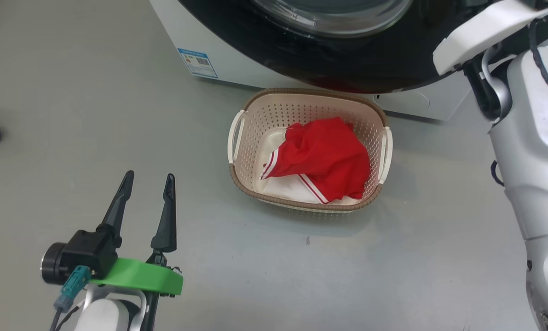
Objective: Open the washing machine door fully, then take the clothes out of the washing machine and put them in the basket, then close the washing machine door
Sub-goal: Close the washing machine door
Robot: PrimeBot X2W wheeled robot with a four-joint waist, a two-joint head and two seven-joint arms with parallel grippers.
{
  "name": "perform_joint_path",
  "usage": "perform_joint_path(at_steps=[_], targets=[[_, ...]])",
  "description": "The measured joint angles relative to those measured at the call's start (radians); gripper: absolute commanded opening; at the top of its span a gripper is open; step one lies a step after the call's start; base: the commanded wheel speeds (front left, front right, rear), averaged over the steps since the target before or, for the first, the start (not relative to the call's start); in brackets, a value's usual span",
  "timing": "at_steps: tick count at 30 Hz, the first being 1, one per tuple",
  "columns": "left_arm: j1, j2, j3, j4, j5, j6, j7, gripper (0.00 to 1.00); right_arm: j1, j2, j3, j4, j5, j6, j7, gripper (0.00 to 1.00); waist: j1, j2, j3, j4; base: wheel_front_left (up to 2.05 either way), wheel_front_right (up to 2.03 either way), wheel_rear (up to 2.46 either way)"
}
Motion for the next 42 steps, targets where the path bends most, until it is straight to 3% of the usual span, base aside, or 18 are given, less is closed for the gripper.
perform_joint_path(at_steps=[18, 42], targets=[[-0.081, -0.023, -0.031, 0.042, -0.008, -0.011, -0.026, 1.00, -0.195, -0.073, -0.006, 0.109, -0.002, 0.008, 0.007, 0.00, 0.0000, 0.0000, 0.084, 0.030, 0.00, 0.00, 0.00], [-0.119, -0.026, -0.013, 0.118, -0.014, -0.010, -0.043, 1.00, -0.191, -0.046, 0.027, 0.221, 0.027, 0.017, -0.098, 0.00, -0.0001, 0.0000, 0.067, 0.009, 0.00, 0.00, 0.00]])
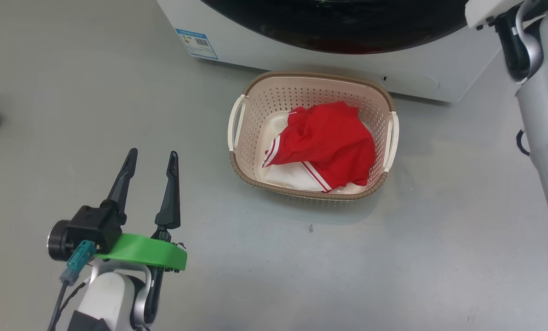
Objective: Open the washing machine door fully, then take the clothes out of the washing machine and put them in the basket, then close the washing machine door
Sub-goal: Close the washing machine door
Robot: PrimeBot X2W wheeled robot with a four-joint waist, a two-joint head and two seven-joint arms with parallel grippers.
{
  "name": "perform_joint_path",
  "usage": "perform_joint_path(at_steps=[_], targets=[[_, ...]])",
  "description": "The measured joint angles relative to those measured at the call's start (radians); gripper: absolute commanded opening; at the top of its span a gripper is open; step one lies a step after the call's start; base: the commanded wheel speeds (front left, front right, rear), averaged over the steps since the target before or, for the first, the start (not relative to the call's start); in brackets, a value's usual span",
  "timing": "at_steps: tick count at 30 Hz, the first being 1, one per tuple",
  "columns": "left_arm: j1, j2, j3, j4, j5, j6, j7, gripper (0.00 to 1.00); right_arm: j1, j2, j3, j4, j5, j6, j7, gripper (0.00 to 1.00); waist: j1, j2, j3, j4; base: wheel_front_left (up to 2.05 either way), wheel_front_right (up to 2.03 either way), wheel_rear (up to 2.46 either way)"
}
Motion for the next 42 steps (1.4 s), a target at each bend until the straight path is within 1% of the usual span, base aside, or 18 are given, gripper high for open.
perform_joint_path(at_steps=[9, 11, 12, 13, 14, 15, 16, 19, 26, 35, 37, 40, 42], targets=[[0.000, 0.002, 0.021, 0.020, 0.000, 0.002, -0.001, 1.00, 0.117, 0.048, 0.010, 0.014, 0.035, 0.000, -0.017, 0.00, 0.0000, 0.0000, -0.042, -0.035, 0.00, 0.00, 0.00], [0.000, 0.004, 0.022, 0.023, 0.001, 0.002, -0.001, 1.00, 0.149, 0.056, 0.010, 0.015, 0.035, 0.000, -0.018, 0.35, 0.0000, 0.0000, -0.054, -0.044, 0.00, 0.00, 0.00], [0.000, 0.005, 0.025, 0.026, 0.001, 0.003, -0.001, 1.00, 0.166, 0.058, 0.014, 0.015, 0.035, 0.000, -0.018, 0.50, 0.0000, 0.0000, -0.060, -0.050, 0.00, 0.00, 0.00], [0.000, 0.006, 0.026, 0.030, 0.001, 0.006, -0.001, 1.00, 0.182, 0.060, 0.017, 0.015, 0.036, 0.000, -0.018, 0.75, 0.0000, 0.0000, -0.066, -0.055, 0.00, 0.00, 0.00], [0.001, 0.007, 0.026, 0.035, 0.002, 0.007, -0.001, 1.00, 0.200, 0.062, 0.021, 0.015, 0.039, 0.000, -0.018, 0.91, 0.0000, 0.0000, -0.073, -0.060, 0.00, 0.00, 0.00], [0.001, 0.007, 0.026, 0.040, 0.002, 0.009, -0.001, 1.00, 0.218, 0.065, 0.025, 0.016, 0.042, 0.000, -0.020, 0.98, 0.0000, 0.0000, -0.080, -0.065, 0.00, 0.00, 0.00], [0.002, 0.009, 0.026, 0.044, 0.002, 0.010, -0.001, 1.00, 0.237, 0.067, 0.028, 0.017, 0.043, 0.000, -0.023, 1.00, 0.0000, 0.0000, -0.087, -0.070, 0.00, 0.00, 0.00], [0.004, 0.016, 0.026, 0.051, 0.009, 0.010, -0.001, 1.00, 0.311, 0.087, 0.027, 0.012, 0.065, 0.000, -0.026, 1.00, 0.0000, 0.0000, -0.119, -0.088, 0.00, 0.00, 0.00], [0.045, 0.040, 0.035, 0.074, 0.009, 0.010, -0.001, 1.00, 0.421, 0.097, -0.005, -0.064, 0.076, 0.000, -0.026, 1.00, 0.0000, 0.0000, -0.177, -0.125, 0.00, 0.00, 0.00], [0.107, 0.069, 0.051, 0.082, 0.009, 0.016, 0.001, 1.00, 0.606, 0.113, -0.009, -0.131, 0.059, -0.001, -0.026, 1.00, 0.0000, 0.0000, -0.247, -0.191, 0.00, 0.00, 0.00], [0.118, 0.069, 0.052, 0.083, 0.009, 0.019, 0.001, 1.00, 0.647, 0.114, -0.009, -0.147, 0.052, -0.002, -0.026, 1.00, -0.0001, 0.0000, -0.263, -0.206, 0.00, 0.00, 0.00], [0.140, 0.072, 0.057, 0.084, 0.009, 0.020, 0.002, 1.00, 0.703, 0.117, -0.013, -0.173, 0.049, -0.019, -0.026, 1.00, -0.0001, 0.0000, -0.285, -0.229, 0.00, 0.00, 0.00], [0.158, 0.075, 0.061, 0.084, 0.009, 0.020, 0.010, 1.00, 0.736, 0.119, -0.019, -0.191, 0.049, -0.020, -0.026, 1.00, 0.0000, 0.0000, -0.298, -0.245, 0.00, 0.00, 0.00]])
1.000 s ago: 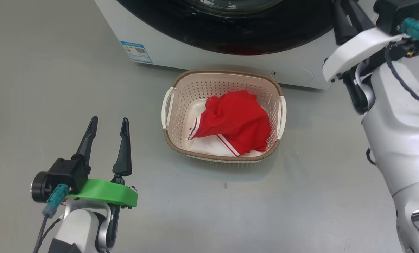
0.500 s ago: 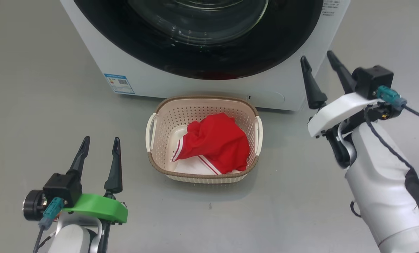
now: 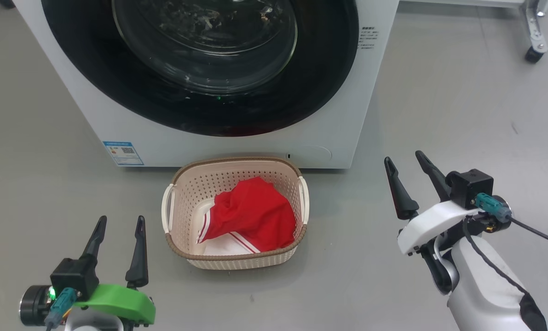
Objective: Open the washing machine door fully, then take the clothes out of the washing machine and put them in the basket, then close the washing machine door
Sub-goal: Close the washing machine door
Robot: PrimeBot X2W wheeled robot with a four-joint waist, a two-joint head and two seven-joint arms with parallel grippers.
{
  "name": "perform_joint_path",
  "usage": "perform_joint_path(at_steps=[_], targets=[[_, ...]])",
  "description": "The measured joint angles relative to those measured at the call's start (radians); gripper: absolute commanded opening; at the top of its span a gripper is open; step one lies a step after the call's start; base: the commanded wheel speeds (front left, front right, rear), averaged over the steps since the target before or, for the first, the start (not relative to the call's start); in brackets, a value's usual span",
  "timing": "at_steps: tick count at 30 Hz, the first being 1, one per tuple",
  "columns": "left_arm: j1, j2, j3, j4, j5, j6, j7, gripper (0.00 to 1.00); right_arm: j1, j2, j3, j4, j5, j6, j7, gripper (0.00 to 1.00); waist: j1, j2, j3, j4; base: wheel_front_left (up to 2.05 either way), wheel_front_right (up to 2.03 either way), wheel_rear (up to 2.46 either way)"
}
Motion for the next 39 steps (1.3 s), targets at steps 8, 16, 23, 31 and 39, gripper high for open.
perform_joint_path(at_steps=[8, 16, 23, 31, 39], targets=[[0.041, 0.000, 0.002, -0.001, -0.003, 0.008, 0.009, 1.00, 0.115, 0.010, -0.032, -0.068, -0.007, -0.032, 0.000, 1.00, 0.0000, 0.0000, -0.049, -0.049, 0.00, 0.00, 0.00], [0.080, -0.001, 0.000, -0.007, -0.003, 0.009, 0.019, 1.00, 0.201, 0.020, -0.038, -0.121, -0.018, -0.042, 0.000, 1.00, 0.0000, 0.0000, -0.088, -0.075, 0.00, 0.00, 0.00], [0.089, -0.002, -0.013, -0.024, -0.003, 0.009, 0.030, 1.00, 0.247, 0.025, -0.038, -0.168, -0.025, -0.051, 0.000, 1.00, 0.0000, 0.0000, -0.099, -0.084, 0.00, 0.00, 0.00], [0.108, -0.003, -0.014, -0.038, -0.003, 0.012, 0.036, 1.00, 0.291, 0.027, -0.034, -0.197, -0.032, -0.051, 0.000, 1.00, 0.0000, 0.0000, -0.108, -0.087, 0.00, 0.00, 0.00], [0.113, -0.003, -0.014, -0.046, -0.003, 0.012, 0.045, 1.00, 0.314, 0.029, -0.034, -0.217, -0.036, -0.052, 0.000, 1.00, 0.0000, 0.0000, -0.112, -0.091, 0.00, 0.00, 0.00]])
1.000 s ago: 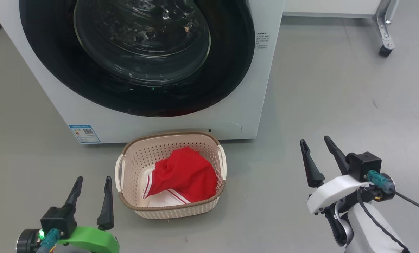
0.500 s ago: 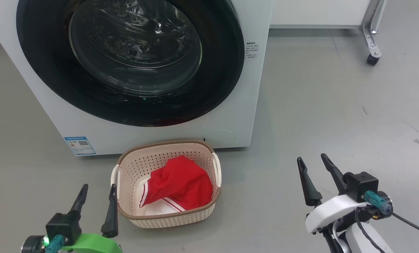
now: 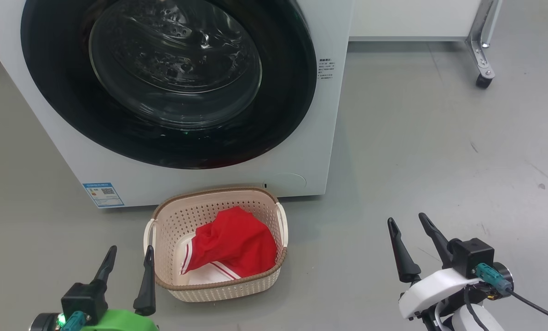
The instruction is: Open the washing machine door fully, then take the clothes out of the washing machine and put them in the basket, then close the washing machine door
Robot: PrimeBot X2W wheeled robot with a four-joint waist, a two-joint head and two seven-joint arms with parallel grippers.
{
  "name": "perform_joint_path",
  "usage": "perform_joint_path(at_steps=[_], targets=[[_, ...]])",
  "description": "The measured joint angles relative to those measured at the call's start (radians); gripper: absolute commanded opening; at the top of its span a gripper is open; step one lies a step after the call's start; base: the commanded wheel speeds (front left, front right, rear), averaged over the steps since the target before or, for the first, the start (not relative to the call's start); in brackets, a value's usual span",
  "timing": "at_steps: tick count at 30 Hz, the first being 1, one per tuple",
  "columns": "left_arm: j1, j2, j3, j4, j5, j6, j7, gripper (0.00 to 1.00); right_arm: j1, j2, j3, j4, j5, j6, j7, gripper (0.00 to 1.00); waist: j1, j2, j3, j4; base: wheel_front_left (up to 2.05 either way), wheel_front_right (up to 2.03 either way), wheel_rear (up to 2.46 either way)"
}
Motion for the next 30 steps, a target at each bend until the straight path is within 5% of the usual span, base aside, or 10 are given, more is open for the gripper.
perform_joint_path(at_steps=[23, 24, 30], targets=[[0.014, 0.000, -0.002, -0.022, 0.000, 0.013, 0.009, 1.00, 0.021, 0.000, 0.000, -0.043, -0.025, -0.019, 0.000, 1.00, 0.0000, 0.0000, -0.004, 0.002, 0.00, 0.00, 0.00], [0.015, 0.000, -0.002, -0.022, 0.000, 0.013, 0.009, 0.00, 0.021, 0.000, 0.000, -0.044, -0.025, -0.019, 0.000, 0.00, 0.0000, 0.0000, -0.004, 0.002, 0.00, 0.00, 0.00], [0.030, -0.017, -0.009, 0.031, 0.000, 0.013, 0.008, 0.00, 0.056, 0.004, 0.007, 0.005, -0.023, -0.017, 0.001, 0.00, 0.0000, 0.0000, -0.004, 0.002, 0.00, 0.00, 0.00]])
